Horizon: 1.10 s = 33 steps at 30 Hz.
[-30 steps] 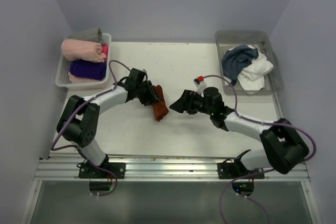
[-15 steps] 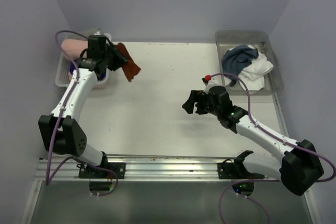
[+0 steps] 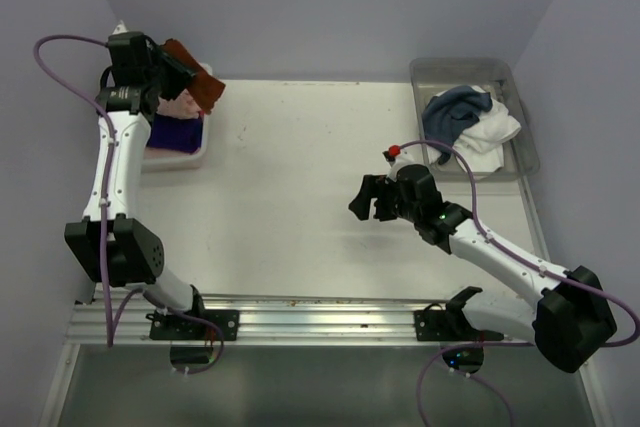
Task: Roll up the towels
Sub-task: Place the rolled towel into the container
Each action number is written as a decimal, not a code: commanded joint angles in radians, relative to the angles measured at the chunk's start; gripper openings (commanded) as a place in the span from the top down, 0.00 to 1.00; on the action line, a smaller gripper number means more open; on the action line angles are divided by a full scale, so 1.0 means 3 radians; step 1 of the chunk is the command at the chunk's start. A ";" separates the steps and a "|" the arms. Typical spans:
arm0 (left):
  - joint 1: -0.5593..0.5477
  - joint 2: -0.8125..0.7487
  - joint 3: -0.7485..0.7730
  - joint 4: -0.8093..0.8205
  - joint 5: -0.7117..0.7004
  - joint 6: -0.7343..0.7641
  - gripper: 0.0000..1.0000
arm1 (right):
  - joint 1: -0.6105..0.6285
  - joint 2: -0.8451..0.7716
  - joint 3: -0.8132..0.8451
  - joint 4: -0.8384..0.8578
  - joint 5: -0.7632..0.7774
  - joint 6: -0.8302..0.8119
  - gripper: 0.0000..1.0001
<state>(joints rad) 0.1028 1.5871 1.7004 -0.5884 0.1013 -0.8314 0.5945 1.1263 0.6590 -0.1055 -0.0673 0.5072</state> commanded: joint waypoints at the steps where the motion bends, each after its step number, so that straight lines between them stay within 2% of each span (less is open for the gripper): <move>1: 0.0097 0.0022 0.0192 0.0186 0.0010 -0.0209 0.67 | -0.0008 0.0024 0.0130 -0.0006 0.0010 -0.0019 0.21; 9: 0.0393 0.0370 0.0468 0.0585 -0.0015 -0.0690 0.68 | 0.0002 0.0035 0.0125 0.0014 -0.0062 0.0022 0.21; 20: 0.0644 0.1229 0.0938 0.0847 0.0056 -0.1227 0.69 | -0.0003 -0.0052 0.0130 -0.0093 -0.0072 0.0038 0.21; 24: 0.0680 0.1362 0.0903 0.1015 0.0209 -0.1355 0.69 | 0.0002 -0.0093 0.0125 -0.0134 -0.0042 0.0033 0.21; 30: 0.0700 0.1260 0.0627 0.1112 -0.0076 -0.1401 0.69 | 0.0002 -0.0155 0.0079 -0.0160 -0.0011 0.0043 0.21; 33: 0.0746 0.1280 0.0529 0.1108 -0.0077 -0.1386 0.69 | 0.0002 -0.0190 0.0058 -0.0195 -0.0001 0.0043 0.21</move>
<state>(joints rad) 0.3038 2.0083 1.8839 -0.3191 0.1070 -1.2255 0.5945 1.1034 0.6598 -0.1471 -0.0711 0.5148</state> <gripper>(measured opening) 0.326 0.783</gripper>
